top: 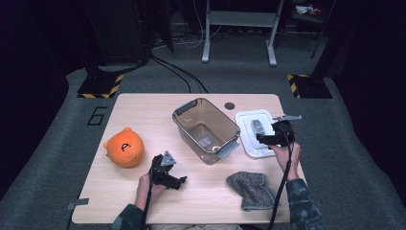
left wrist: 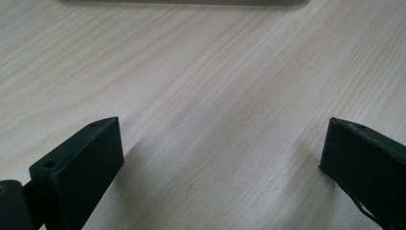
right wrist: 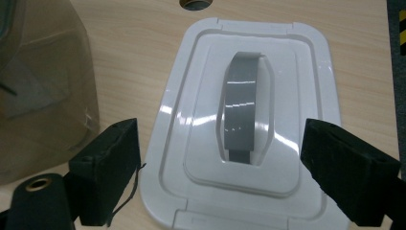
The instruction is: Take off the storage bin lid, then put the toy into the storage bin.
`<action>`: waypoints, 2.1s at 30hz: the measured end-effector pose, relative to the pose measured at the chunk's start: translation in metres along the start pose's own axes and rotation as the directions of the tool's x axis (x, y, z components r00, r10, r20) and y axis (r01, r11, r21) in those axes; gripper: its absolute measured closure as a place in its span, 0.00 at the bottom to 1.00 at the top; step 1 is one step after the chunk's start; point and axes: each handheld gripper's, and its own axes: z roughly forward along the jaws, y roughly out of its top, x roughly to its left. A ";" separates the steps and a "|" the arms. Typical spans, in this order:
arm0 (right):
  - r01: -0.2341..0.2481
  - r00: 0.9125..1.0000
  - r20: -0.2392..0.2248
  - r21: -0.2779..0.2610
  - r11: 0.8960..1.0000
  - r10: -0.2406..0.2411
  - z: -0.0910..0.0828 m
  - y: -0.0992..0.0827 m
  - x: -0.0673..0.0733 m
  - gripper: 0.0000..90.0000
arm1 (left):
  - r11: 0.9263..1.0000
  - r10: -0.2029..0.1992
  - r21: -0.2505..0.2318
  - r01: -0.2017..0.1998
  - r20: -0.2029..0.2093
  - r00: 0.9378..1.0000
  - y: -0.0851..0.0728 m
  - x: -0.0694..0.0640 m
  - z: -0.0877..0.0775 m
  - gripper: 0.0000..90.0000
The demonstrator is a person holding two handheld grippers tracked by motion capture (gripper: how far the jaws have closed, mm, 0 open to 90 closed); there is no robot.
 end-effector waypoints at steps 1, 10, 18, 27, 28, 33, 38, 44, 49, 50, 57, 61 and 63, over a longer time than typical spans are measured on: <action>0.004 1.000 -0.011 -0.005 1.000 -0.004 -0.006 -0.007 -0.001 0.12 | 1.000 0.000 0.000 0.000 0.000 1.000 0.000 0.000 0.000 0.00; 0.047 0.999 -0.010 -0.012 0.999 -0.047 -0.022 -0.038 -0.006 0.05 | 1.000 0.002 0.000 -0.002 -0.002 1.000 0.000 0.000 0.000 0.00; 0.047 0.999 0.005 0.012 0.999 -0.048 -0.020 -0.075 -0.011 0.03 | 1.000 0.004 0.001 -0.004 -0.004 1.000 0.000 0.000 0.000 0.00; 0.012 0.999 0.030 0.022 1.000 -0.013 -0.010 -0.105 -0.023 0.03 | 1.000 0.004 0.000 -0.004 -0.003 1.000 0.000 0.000 0.000 0.00; -0.002 0.999 0.039 0.034 0.999 0.001 -0.007 -0.111 -0.025 0.03 | 1.000 0.003 0.000 -0.003 -0.003 1.000 0.000 0.000 0.000 0.00; -0.019 0.999 0.044 0.033 0.999 0.018 -0.003 -0.119 -0.028 0.03 | 1.000 0.003 0.000 -0.003 -0.003 1.000 0.000 0.000 0.000 0.00; 0.015 0.998 0.059 0.026 1.000 -0.016 -0.002 -0.121 -0.028 0.03 | 1.000 0.001 -0.003 -0.001 -0.004 1.000 0.000 0.000 0.000 0.00; 0.030 0.997 0.067 0.007 1.000 -0.030 0.000 -0.124 -0.026 0.00 | 1.000 -0.001 -0.004 0.001 0.001 1.000 0.000 0.000 0.000 0.00; 0.029 0.997 0.071 0.006 1.000 -0.030 0.001 -0.124 -0.026 0.00 | 1.000 -0.003 -0.002 0.003 -0.005 1.000 0.000 0.000 0.000 0.00; 0.033 0.997 0.070 0.010 0.999 -0.034 0.000 -0.124 -0.026 0.00 | 1.000 -0.016 -0.004 0.016 -0.018 1.000 -0.001 0.000 0.000 0.00; 0.036 0.996 0.080 0.006 0.999 -0.037 0.000 -0.125 -0.024 0.00 | 0.999 -0.039 0.009 0.040 -0.028 0.999 -0.005 0.007 -0.008 0.04; 0.031 0.997 0.073 0.005 0.999 -0.032 0.000 -0.125 -0.024 0.00 | 0.998 -0.055 -0.032 0.055 0.012 0.998 -0.005 0.009 -0.022 0.05; 0.030 0.997 0.072 0.006 1.000 -0.030 0.000 -0.125 -0.024 0.00 | 0.998 -0.050 -0.030 0.050 0.027 0.998 -0.003 0.010 -0.026 0.03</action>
